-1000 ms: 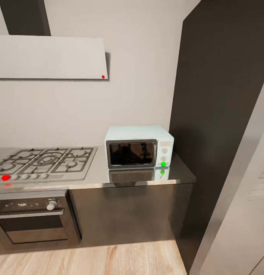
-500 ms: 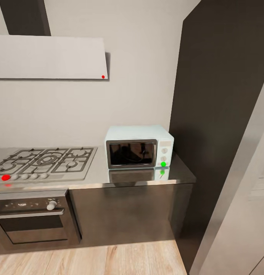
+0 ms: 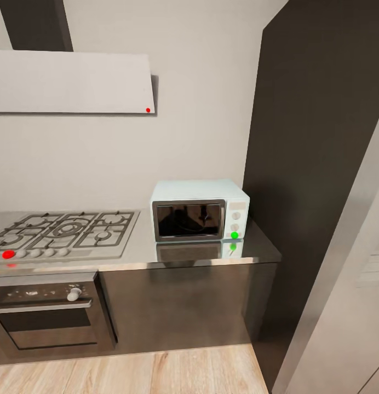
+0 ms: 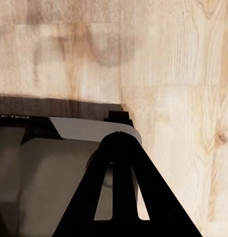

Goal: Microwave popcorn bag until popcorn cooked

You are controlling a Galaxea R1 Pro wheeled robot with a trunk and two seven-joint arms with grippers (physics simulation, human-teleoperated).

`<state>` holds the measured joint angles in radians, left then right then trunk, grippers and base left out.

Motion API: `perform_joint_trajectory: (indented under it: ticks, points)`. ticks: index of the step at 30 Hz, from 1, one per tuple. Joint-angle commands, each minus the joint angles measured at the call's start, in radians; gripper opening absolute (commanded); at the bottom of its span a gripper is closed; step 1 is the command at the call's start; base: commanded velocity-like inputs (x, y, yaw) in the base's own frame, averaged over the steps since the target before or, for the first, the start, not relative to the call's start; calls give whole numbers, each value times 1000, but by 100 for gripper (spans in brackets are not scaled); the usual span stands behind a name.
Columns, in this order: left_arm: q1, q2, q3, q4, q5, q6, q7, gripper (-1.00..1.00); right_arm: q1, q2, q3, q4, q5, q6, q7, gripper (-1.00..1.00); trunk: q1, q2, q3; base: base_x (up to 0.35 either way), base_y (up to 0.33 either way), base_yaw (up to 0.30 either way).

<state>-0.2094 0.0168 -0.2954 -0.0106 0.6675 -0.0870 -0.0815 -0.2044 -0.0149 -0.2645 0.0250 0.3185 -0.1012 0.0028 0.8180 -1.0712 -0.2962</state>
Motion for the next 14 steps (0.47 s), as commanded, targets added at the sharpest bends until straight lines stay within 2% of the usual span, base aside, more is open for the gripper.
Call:
perform_joint_trajectory:
  ticks: [1, 14]
  points:
    - [-1, 0, -8, 1, 11, -3, -4, 100, -1, 0, -9, 3, 8, -5, 0, -100, 0, -1, -1, 0, 0, 0]
    - [-1, 0, -10, 0, 3, -2, -4, 100, -1, 0, -9, 3, 8, -5, 0, -100, 0, -1, -1, 0, 0, 0]
